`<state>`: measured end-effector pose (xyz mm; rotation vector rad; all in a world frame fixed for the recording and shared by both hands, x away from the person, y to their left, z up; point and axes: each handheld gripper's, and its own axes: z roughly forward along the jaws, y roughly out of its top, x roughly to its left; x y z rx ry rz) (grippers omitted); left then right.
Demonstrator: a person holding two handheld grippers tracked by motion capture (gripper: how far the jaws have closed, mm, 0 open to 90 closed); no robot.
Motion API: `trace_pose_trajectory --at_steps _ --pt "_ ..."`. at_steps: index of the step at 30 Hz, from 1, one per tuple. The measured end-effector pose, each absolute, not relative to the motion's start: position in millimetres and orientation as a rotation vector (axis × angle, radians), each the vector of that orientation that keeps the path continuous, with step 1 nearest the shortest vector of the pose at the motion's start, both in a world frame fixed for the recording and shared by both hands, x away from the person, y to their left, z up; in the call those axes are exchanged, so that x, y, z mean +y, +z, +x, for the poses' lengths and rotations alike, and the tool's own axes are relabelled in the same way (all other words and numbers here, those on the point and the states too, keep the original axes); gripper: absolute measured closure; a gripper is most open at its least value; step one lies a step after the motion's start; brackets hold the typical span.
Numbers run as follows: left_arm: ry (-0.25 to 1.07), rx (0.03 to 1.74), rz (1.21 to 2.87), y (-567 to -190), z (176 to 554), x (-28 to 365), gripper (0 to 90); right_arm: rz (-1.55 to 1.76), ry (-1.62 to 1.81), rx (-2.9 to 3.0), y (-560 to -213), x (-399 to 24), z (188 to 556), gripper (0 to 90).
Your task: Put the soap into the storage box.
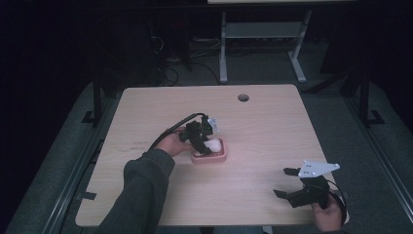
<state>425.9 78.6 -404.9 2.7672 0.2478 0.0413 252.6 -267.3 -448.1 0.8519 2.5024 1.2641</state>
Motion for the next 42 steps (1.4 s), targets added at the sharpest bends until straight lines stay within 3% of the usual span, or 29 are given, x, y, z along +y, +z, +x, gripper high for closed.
trace_pose_trajectory --at_steps 34,42 --pt "0.038 0.262 2.816 -419 435 69 49.4 0.854 1.261 2.509 -449 -266 252 14.2" --pt "0.044 0.269 2.822 -418 432 69 45.9 0.851 1.257 2.514 -449 -266 252 14.2"
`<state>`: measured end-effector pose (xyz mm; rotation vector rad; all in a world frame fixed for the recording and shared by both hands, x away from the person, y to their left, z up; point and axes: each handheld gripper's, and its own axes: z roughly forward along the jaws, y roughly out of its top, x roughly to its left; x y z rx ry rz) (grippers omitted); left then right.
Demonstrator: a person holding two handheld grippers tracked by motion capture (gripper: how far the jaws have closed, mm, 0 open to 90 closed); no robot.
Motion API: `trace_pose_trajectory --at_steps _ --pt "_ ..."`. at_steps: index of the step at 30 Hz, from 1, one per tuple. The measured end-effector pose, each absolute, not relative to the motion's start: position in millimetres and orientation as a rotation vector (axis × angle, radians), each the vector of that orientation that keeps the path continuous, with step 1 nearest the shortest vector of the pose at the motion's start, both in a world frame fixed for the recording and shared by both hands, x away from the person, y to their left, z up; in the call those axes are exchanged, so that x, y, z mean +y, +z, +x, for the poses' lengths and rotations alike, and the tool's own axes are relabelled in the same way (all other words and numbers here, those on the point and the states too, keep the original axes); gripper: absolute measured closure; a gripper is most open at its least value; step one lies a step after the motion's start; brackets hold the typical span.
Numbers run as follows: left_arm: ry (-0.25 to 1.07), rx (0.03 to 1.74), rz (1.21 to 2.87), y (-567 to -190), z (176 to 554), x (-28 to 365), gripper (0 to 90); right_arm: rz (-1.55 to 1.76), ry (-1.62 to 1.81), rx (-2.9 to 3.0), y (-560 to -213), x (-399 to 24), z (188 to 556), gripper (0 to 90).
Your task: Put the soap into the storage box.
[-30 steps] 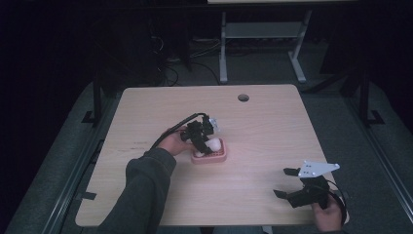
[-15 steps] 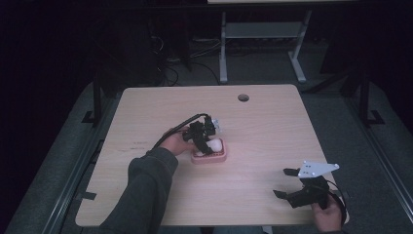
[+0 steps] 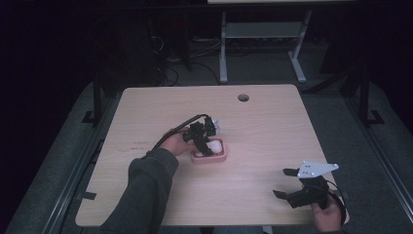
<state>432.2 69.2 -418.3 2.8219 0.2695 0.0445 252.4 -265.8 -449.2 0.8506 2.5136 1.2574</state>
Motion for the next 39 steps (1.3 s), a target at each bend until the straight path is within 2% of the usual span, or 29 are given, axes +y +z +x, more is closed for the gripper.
trace_pose_trajectory --at_steps 11,39 --pt "0.077 0.278 2.783 -409 425 77 40.4 0.851 1.250 2.516 -449 -264 253 14.2" --pt "0.105 0.317 2.731 -393 405 109 37.0 0.874 1.236 2.516 -450 -264 254 14.2"
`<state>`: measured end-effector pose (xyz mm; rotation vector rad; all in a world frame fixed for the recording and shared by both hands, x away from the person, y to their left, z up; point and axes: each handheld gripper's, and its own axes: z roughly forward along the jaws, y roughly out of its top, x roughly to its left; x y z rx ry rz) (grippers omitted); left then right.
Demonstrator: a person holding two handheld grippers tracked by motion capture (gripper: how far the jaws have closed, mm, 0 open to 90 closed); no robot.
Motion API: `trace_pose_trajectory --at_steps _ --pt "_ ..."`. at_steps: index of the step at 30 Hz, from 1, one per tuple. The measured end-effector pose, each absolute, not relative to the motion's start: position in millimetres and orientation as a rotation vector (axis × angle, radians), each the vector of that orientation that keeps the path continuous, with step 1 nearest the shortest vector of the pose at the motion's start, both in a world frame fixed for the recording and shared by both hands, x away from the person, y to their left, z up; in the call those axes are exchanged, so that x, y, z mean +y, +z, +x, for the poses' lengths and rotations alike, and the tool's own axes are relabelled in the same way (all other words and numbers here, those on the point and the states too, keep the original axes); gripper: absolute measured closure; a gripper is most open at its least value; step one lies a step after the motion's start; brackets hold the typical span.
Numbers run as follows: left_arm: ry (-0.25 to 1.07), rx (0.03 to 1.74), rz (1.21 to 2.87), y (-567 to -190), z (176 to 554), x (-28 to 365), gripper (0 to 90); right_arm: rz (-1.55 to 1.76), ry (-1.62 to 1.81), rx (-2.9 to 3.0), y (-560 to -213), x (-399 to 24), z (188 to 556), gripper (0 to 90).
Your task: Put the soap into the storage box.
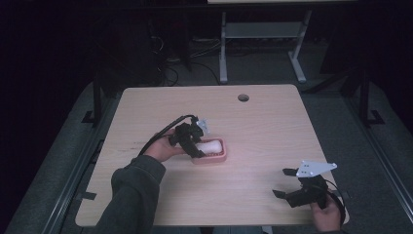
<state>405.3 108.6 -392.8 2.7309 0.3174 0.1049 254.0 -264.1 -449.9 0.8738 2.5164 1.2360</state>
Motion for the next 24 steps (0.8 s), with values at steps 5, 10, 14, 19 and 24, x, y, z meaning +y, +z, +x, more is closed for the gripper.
trace_pose_trajectory --at_steps 5,10,14,19,24 --pt "0.110 0.322 2.711 -390 402 114 36.9 0.874 1.237 2.512 -450 -264 255 14.2" --pt "0.117 0.333 2.696 -390 397 120 36.4 0.888 1.229 2.517 -451 -263 256 14.2" --pt "0.121 0.335 2.694 -388 395 124 35.7 0.888 1.232 2.519 -452 -262 257 14.2" --pt "0.123 0.336 2.691 -387 389 127 35.2 0.897 1.225 2.521 -452 -262 257 14.2" --pt "0.124 0.337 2.688 -389 382 129 33.6 0.899 1.223 2.520 -452 -263 257 14.2"
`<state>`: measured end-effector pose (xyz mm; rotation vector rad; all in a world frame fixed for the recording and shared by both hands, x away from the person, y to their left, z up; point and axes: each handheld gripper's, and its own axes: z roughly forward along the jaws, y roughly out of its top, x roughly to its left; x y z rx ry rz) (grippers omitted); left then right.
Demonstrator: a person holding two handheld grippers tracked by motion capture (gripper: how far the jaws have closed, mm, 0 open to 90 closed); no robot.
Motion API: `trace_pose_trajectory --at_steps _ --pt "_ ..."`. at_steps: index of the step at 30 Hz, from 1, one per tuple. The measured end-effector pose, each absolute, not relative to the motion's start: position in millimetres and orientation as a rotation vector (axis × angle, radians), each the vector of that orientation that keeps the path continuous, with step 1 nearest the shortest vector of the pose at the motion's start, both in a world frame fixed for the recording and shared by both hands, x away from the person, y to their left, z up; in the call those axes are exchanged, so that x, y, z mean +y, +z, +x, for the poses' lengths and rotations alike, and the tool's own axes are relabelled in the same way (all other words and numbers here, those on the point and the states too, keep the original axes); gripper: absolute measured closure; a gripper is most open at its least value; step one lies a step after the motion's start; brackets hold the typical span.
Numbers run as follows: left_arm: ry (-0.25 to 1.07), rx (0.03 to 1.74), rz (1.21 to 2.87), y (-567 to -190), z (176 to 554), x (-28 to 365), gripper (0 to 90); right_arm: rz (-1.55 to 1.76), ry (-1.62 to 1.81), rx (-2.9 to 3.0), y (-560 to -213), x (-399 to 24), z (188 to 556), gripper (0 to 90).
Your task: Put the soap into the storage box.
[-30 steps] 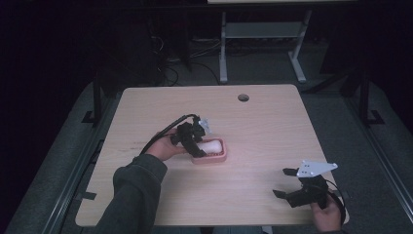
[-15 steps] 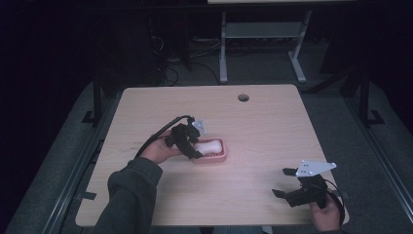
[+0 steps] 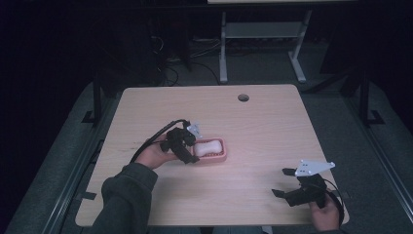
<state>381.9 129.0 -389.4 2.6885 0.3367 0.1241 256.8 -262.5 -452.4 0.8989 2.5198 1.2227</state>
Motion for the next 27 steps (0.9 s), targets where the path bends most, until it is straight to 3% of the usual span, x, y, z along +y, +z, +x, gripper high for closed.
trace_pose_trajectory --at_steps 27 --pt "0.144 0.360 2.663 -394 356 153 30.4 0.916 1.197 2.529 -455 -263 258 14.2"
